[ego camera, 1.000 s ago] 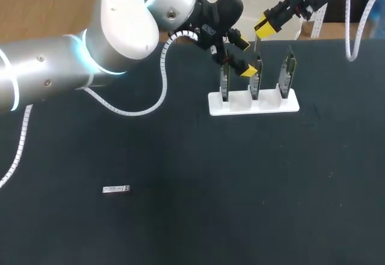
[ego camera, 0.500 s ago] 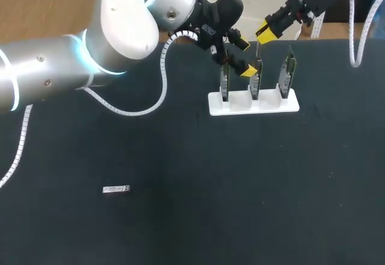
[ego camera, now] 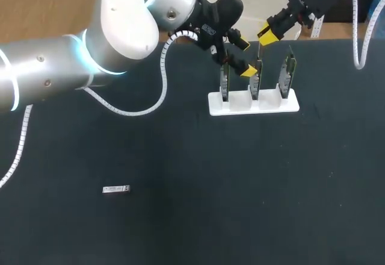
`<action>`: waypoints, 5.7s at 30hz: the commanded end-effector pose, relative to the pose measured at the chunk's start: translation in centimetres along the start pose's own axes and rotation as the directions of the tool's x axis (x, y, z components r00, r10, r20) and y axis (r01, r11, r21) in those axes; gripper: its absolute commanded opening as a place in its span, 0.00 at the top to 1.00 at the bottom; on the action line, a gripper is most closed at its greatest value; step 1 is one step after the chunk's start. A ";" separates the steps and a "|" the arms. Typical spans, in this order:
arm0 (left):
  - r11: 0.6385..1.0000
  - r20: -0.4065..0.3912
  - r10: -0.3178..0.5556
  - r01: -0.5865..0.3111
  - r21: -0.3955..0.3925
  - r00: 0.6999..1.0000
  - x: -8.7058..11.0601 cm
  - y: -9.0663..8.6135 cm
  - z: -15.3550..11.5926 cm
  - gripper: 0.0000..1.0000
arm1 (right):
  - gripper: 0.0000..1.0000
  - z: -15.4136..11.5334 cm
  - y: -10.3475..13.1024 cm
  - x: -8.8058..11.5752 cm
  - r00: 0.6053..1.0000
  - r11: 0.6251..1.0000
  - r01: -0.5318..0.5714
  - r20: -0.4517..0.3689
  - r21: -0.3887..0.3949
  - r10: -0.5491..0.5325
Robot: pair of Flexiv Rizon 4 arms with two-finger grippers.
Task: Pick up the optical module with the left hand, and insert it into the network port with the right hand.
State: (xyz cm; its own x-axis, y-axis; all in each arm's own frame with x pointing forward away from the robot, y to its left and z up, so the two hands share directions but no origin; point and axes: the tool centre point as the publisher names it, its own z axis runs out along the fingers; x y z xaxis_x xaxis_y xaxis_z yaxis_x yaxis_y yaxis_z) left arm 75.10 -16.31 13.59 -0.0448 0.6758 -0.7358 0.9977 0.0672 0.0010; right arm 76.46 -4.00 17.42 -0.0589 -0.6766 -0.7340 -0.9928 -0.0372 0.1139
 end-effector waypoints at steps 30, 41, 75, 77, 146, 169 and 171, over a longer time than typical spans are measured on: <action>1.000 -0.005 -0.001 0.001 0.002 1.000 -0.1 0.1 0.1 0.00 | 1.00 0.0 0.0 0.0 1.000 0.999 0.017 -0.019 0.038 -0.016; 1.000 -0.005 -0.001 0.001 0.002 1.000 -0.1 0.1 0.1 0.00 | 1.00 0.0 -0.1 0.0 1.000 0.999 0.024 -0.019 0.042 -0.023; 1.000 -0.005 -0.001 0.001 0.002 1.000 -0.1 0.1 0.1 0.00 | 1.00 0.3 -0.4 -0.2 0.999 0.999 0.031 -0.029 0.039 -0.029; 1.000 -0.005 -0.001 0.001 0.002 1.000 -0.1 0.1 0.1 0.00 | 1.00 0.4 -0.3 0.0 0.999 0.999 0.027 -0.029 0.037 -0.026; 1.000 -0.005 -0.001 0.001 0.002 1.000 -0.1 0.1 0.1 0.00 | 1.00 -1.1 -0.2 -1.3 0.996 1.000 0.031 0.087 0.004 -0.031; 1.000 -0.005 -0.001 0.001 0.002 1.000 -0.1 0.1 0.1 0.00 | 1.00 0.3 -0.5 -0.8 0.999 1.000 0.006 0.050 -0.011 -0.006; 1.000 -0.005 -0.001 0.001 0.002 1.000 -0.1 0.1 0.1 0.00 | 1.00 0.5 -0.5 -0.7 0.999 1.000 0.004 0.048 -0.015 -0.003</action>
State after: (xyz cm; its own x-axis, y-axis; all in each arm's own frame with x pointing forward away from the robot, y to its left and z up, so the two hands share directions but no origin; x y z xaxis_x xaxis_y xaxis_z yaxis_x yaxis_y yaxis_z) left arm 75.10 -16.31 13.59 -0.0446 0.6757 -0.7358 0.9978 0.0670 0.0011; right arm 76.89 -3.29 17.71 -0.0598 -0.6399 -0.7661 -0.9915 -0.0506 0.1197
